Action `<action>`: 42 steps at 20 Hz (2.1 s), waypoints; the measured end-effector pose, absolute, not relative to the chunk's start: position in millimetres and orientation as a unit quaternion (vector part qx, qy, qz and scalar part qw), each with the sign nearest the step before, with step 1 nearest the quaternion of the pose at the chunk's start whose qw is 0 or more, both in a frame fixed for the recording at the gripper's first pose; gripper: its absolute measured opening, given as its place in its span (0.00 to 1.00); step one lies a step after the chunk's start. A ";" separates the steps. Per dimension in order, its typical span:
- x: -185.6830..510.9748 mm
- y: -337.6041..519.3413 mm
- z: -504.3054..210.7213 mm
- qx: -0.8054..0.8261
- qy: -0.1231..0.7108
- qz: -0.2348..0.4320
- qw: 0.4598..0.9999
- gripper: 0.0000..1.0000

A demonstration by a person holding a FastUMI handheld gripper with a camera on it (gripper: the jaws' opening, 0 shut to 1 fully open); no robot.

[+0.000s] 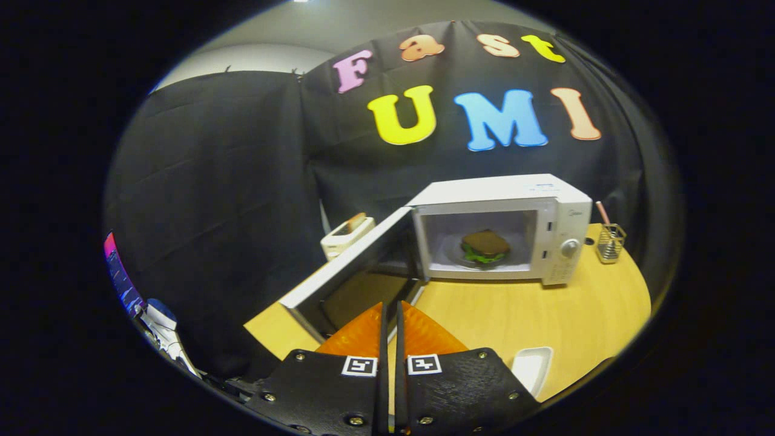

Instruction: Open the microwave, put the food inside, and close the microwave door.

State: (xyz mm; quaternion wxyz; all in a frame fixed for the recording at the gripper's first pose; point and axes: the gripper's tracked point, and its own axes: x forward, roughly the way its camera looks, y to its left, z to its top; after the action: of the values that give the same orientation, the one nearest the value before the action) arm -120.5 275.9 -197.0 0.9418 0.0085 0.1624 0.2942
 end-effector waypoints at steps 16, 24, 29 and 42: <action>-130.4 428.2 -254.0 -0.040 0.120 0.357 0.926 0.04; -91.7 354.3 -257.6 -0.039 0.116 0.269 0.955 0.01; -54.2 266.8 -245.8 -0.007 0.113 0.165 0.980 0.01; 33.6 122.7 -229.1 0.017 0.096 0.006 0.995 0.01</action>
State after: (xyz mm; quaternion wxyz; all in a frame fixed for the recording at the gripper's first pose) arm 33.6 122.7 -229.1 0.9952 0.0167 0.0961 0.0059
